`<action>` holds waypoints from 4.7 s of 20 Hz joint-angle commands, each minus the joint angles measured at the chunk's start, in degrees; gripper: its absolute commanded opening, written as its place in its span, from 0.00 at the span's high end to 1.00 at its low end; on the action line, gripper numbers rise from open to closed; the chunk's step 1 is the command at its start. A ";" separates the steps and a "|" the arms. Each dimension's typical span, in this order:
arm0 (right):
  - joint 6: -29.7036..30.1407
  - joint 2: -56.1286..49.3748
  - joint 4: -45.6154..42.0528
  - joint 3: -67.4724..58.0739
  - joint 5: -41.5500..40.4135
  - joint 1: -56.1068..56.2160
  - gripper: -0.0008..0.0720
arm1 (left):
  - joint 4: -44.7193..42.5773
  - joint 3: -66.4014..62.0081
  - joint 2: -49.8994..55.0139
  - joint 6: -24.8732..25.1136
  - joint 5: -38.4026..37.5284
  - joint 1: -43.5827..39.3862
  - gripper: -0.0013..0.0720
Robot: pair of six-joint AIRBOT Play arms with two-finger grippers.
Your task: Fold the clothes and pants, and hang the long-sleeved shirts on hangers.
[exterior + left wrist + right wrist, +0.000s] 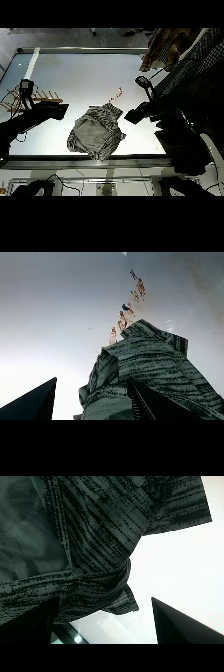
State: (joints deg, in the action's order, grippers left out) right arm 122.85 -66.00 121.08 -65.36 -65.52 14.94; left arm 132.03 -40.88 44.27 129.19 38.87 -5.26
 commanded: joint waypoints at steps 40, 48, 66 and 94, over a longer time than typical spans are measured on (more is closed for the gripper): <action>12.63 -3.26 3.91 5.01 10.23 10.27 0.91 | 13.33 -0.11 7.19 29.16 -18.18 -10.03 0.95; 6.38 15.52 -6.43 -8.00 10.49 10.29 0.91 | 13.31 -6.71 -15.34 29.18 -18.99 -7.50 0.95; 5.53 20.11 -8.85 -9.49 -6.67 10.34 0.91 | 14.21 -7.52 22.34 41.86 7.06 -24.02 0.07; 3.69 20.11 -16.24 -9.51 0.90 10.34 0.91 | 6.08 -14.86 -6.58 37.09 -17.77 -15.17 0.95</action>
State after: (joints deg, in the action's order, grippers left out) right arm 127.17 -45.91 103.94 -74.87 -68.97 25.30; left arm 141.95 -55.57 45.50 166.50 23.20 -22.22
